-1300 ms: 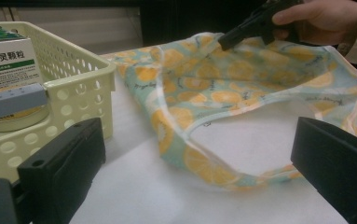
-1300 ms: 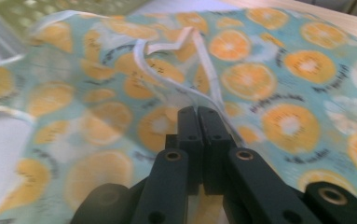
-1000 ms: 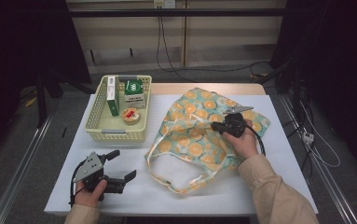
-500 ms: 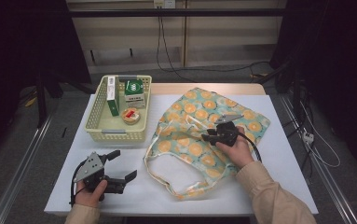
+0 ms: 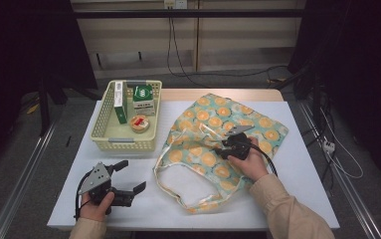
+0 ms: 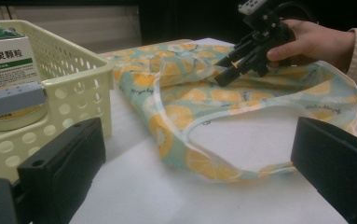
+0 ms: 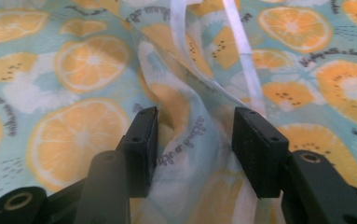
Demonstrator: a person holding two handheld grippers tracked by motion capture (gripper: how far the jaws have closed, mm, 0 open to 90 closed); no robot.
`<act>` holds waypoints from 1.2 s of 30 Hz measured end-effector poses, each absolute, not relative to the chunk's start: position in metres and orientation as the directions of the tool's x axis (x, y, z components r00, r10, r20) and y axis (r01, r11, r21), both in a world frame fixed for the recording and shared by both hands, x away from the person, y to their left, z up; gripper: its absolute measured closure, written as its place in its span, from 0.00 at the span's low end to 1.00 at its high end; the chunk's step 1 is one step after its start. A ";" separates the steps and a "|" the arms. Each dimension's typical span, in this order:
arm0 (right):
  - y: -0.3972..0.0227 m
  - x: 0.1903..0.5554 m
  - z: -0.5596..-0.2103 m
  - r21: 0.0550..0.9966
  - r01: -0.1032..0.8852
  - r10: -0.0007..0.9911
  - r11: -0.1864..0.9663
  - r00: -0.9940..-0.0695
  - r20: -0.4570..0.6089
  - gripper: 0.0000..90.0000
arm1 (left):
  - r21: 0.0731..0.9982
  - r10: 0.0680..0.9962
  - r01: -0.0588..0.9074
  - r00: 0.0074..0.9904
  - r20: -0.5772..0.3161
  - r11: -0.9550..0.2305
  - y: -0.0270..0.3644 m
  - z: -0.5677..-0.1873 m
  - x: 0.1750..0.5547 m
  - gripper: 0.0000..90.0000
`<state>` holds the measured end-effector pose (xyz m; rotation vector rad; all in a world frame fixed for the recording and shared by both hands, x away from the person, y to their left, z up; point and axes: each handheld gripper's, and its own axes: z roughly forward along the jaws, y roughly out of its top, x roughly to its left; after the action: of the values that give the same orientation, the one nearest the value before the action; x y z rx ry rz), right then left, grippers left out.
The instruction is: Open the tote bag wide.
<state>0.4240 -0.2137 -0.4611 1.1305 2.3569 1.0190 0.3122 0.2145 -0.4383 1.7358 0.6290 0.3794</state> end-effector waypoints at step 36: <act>-0.232 0.439 -0.425 0.771 0.547 0.808 0.327 -0.585 0.072 1.00 | 0.965 0.602 0.216 0.794 -0.084 -0.150 0.217 -0.438 0.312 0.03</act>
<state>0.4388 -0.2323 -0.4248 1.2099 2.2719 1.1264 0.3116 0.2165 -0.4385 1.7230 0.6428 0.3806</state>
